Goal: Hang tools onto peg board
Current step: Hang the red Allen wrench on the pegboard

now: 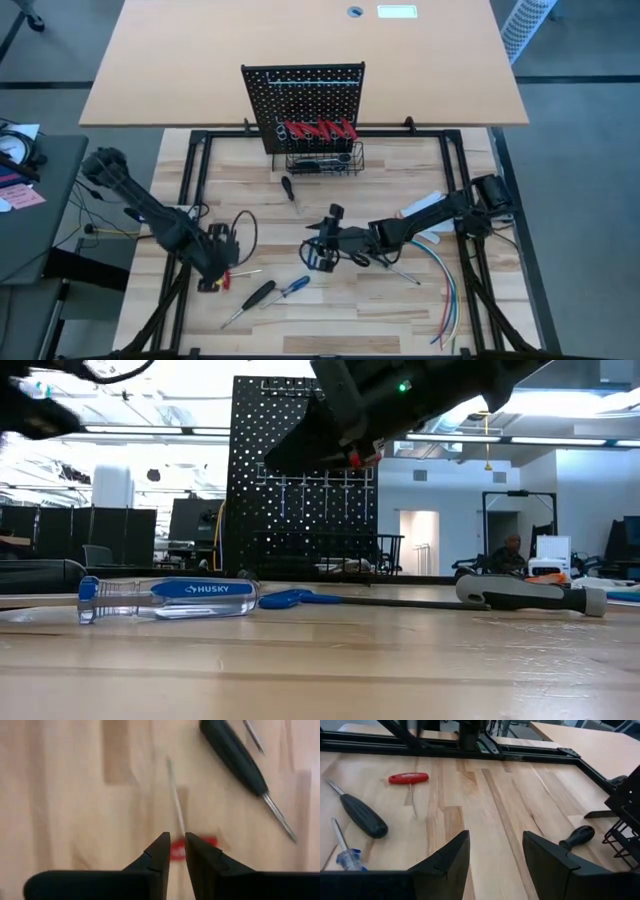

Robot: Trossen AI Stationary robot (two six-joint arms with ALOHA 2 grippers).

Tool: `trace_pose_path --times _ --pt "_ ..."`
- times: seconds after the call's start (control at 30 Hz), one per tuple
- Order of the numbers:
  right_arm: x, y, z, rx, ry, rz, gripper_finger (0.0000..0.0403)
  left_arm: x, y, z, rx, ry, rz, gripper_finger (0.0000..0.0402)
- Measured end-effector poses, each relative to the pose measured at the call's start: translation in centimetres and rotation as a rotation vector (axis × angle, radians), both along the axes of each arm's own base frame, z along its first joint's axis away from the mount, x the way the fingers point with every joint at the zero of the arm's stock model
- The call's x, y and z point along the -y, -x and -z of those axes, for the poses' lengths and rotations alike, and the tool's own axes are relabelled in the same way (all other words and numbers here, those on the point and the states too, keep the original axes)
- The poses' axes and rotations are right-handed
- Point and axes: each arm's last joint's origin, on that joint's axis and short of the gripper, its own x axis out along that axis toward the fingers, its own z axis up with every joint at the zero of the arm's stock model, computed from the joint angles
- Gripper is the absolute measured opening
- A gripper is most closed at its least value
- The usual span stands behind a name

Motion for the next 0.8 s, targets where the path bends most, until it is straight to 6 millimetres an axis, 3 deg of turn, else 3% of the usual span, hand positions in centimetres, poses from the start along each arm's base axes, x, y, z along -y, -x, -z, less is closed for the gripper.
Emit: trace_pose_path --times 0.17,0.33,0.53,0.8 --pt "0.7 -0.1 0.0 -0.005 0.005 0.015 0.0187 2.3 -0.1 2.0 -0.167 0.047 0.013 0.0019" --pt "1.4 -0.3 0.1 -0.009 0.007 0.033 0.0187 3.9 -1.7 3.8 -0.177 0.076 0.012 0.0002" --pt "1.2 -0.1 0.3 -0.039 0.012 0.026 0.0187 3.2 -2.8 5.6 -0.319 0.078 -0.007 0.0001" --pt "0.3 0.1 0.3 -0.041 0.013 0.001 0.0187 1.5 -2.4 7.9 -0.382 0.042 -0.015 0.0"
